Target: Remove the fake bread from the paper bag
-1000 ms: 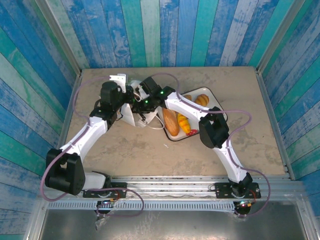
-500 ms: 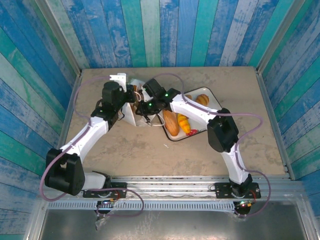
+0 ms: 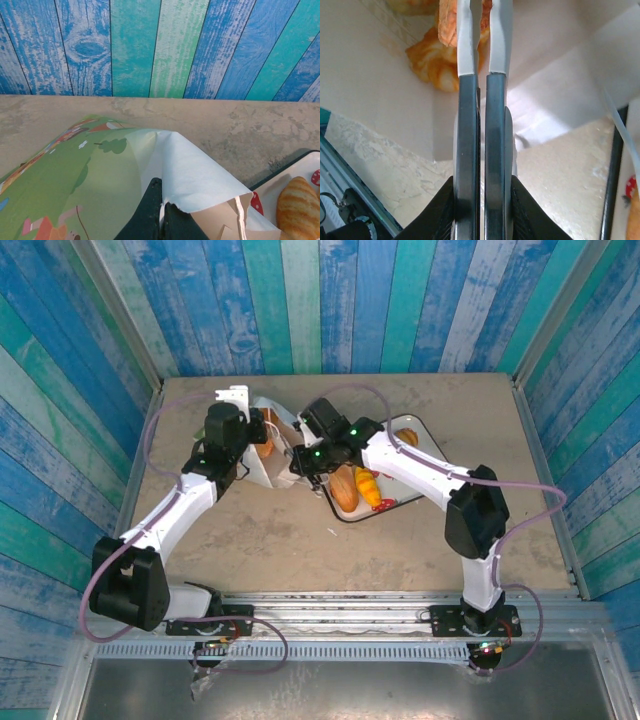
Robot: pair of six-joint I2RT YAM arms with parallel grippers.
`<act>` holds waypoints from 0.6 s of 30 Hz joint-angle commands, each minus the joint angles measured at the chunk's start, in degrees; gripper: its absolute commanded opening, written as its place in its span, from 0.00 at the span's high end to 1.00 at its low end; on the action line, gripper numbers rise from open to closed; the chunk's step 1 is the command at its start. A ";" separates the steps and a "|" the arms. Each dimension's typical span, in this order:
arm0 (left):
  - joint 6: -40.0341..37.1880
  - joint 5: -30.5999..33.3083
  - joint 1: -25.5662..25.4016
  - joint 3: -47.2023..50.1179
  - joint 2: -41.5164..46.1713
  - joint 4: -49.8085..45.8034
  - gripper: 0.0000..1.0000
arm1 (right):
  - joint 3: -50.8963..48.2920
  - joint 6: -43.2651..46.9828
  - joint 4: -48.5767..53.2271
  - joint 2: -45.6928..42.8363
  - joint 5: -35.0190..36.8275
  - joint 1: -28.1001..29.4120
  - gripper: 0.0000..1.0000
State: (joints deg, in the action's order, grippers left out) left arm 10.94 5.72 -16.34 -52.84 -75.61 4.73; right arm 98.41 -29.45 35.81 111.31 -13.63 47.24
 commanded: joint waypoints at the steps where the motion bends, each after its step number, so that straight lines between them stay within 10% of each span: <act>1: -0.06 1.81 0.26 -2.22 -0.51 0.18 0.97 | -0.71 2.53 1.77 -4.00 2.44 0.30 0.99; 18: 2.55 4.20 0.30 -6.16 -3.65 -2.97 0.96 | -1.36 8.64 11.29 -10.71 4.26 1.85 0.99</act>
State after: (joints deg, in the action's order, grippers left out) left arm 12.38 7.70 -16.23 -56.45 -77.34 2.11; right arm 97.27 -23.09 44.95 104.27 -9.19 48.49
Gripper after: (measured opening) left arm 0.046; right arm 0.250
